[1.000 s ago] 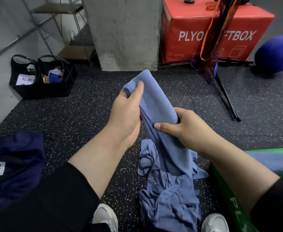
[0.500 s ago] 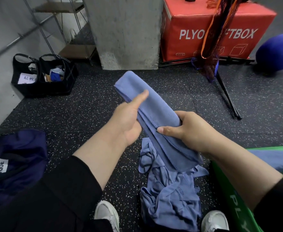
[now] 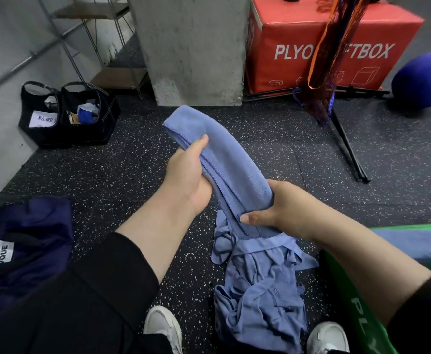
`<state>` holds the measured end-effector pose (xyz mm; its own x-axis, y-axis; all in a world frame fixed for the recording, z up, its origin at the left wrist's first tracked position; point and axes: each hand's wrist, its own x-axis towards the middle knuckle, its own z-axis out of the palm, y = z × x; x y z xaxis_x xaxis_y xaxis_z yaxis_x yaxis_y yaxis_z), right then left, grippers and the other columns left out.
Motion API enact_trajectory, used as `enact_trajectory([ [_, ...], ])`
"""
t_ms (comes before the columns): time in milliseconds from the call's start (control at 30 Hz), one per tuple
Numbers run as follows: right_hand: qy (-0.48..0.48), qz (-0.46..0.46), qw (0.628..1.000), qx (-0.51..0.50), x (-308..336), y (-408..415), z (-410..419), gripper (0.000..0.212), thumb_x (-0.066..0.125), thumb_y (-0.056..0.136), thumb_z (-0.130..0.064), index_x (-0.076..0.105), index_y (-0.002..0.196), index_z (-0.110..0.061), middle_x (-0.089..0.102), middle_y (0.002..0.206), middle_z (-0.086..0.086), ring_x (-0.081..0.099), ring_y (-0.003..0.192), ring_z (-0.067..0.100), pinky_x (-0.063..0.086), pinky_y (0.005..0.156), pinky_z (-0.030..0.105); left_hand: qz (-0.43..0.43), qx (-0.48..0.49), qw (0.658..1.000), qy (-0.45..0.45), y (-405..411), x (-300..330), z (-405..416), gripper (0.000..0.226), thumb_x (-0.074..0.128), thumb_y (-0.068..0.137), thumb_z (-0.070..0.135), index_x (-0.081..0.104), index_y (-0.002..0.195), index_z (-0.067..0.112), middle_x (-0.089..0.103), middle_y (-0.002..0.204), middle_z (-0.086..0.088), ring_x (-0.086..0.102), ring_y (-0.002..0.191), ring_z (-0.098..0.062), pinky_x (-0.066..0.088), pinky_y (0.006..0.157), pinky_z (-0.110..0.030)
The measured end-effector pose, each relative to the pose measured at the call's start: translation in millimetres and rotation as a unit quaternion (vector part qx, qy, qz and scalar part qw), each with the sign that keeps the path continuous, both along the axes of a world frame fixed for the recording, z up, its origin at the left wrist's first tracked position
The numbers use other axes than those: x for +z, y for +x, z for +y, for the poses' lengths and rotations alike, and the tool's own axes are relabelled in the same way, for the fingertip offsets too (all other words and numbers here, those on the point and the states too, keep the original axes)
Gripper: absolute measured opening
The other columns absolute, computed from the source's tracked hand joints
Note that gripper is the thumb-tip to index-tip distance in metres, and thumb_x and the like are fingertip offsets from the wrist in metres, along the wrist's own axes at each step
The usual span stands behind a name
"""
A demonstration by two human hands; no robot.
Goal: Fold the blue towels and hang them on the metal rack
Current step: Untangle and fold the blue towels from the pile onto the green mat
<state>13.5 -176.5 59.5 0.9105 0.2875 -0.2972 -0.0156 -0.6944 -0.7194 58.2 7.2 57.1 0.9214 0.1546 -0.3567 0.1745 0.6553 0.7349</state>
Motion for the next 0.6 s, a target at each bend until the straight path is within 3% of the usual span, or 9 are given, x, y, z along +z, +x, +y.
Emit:
enact_trajectory([
  [100, -0.007, 0.007, 1.0, 0.0, -4, 3, -4, 0.068, 0.083, 0.065, -0.061, 0.059, 0.121, -0.032, 0.07, 0.11, -0.014, 0.066, 0.101, 0.008, 0.054, 0.094, 0.037, -0.057, -0.022, 0.996, 0.058, -5, 6, -6, 0.03, 0.057, 0.101, 0.012, 0.06, 0.13, 0.002, 0.071, 0.123, -0.02, 0.068, 0.116, -0.032, 0.053, 0.104, -0.048],
  [167, -0.002, -0.013, 0.999, -0.046, 0, 6, -7, 0.074, 0.08, 0.067, -0.064, 0.056, 0.128, -0.028, 0.066, 0.116, -0.01, 0.064, 0.102, 0.009, 0.053, 0.094, 0.037, -0.099, -0.044, 0.982, 0.154, -12, 10, -12, 0.02, 0.059, 0.099, 0.009, 0.064, 0.119, 0.008, 0.072, 0.119, -0.017, 0.069, 0.114, -0.031, 0.052, 0.104, -0.049],
  [233, 0.032, -0.082, 0.988, -0.13, 6, 8, -7, 0.058, 0.078, 0.078, -0.056, 0.062, 0.124, -0.024, 0.067, 0.107, -0.005, 0.065, 0.092, 0.011, 0.055, 0.085, 0.034, -0.124, -0.06, 0.944, 0.3, -19, 12, -17, 0.012, 0.065, 0.096, 0.011, 0.067, 0.106, 0.016, 0.077, 0.106, -0.006, 0.072, 0.105, -0.024, 0.056, 0.098, -0.047],
  [300, 0.144, -0.134, 0.958, -0.208, 18, 7, -4, 0.034, 0.07, 0.088, -0.051, 0.07, 0.106, -0.022, 0.072, 0.093, -0.001, 0.07, 0.082, 0.02, 0.059, 0.079, 0.042, -0.153, -0.067, 0.876, 0.452, -24, 10, -21, 0.013, 0.068, 0.094, 0.013, 0.069, 0.106, 0.018, 0.075, 0.102, -0.001, 0.07, 0.098, -0.022, 0.056, 0.091, -0.046],
  [400, 0.347, -0.046, 0.909, -0.225, 36, 0, 6, 0.045, 0.061, 0.092, -0.055, 0.073, 0.099, -0.013, 0.077, 0.099, 0.005, 0.075, 0.092, 0.021, 0.061, 0.084, 0.046, -0.236, -0.081, 0.753, 0.608, -31, 3, -27, 0.036, 0.063, 0.092, 0.012, 0.064, 0.127, 0.018, 0.062, 0.12, -0.001, 0.063, 0.102, -0.025, 0.053, 0.088, -0.046],
  [500, 0.391, 0.02, 0.897, -0.206, 43, -7, 10, 0.071, 0.071, 0.072, -0.068, 0.07, 0.109, -0.007, 0.076, 0.105, 0.012, 0.074, 0.1, 0.026, 0.06, 0.086, 0.043, -0.268, -0.145, 0.618, 0.725, -41, 5, -40, 0.074, 0.06, 0.089, 0.012, 0.036, 0.156, 0.029, 0.037, 0.157, 0.005, 0.047, 0.132, -0.024, 0.049, 0.101, -0.045],
  [533, 0.397, 0.014, 0.891, -0.22, 42, -8, 9, 0.069, 0.074, 0.071, -0.064, 0.07, 0.11, -0.008, 0.076, 0.105, 0.012, 0.074, 0.099, 0.026, 0.06, 0.085, 0.042, -0.269, -0.17, 0.588, 0.743, -44, 6, -45, 0.077, 0.06, 0.09, 0.017, 0.029, 0.159, 0.031, 0.026, 0.164, 0.006, 0.039, 0.137, -0.024, 0.047, 0.104, -0.047],
  [600, 0.402, -0.021, 0.868, -0.29, 39, -5, 1, 0.047, 0.079, 0.077, -0.044, 0.07, 0.109, -0.011, 0.077, 0.099, 0.009, 0.074, 0.09, 0.025, 0.058, 0.082, 0.042, -0.302, -0.209, 0.567, 0.737, -51, 6, -54, 0.07, 0.056, 0.09, 0.028, 0.034, 0.156, 0.029, 0.019, 0.168, 0.001, 0.036, 0.139, -0.026, 0.044, 0.109, -0.049],
])
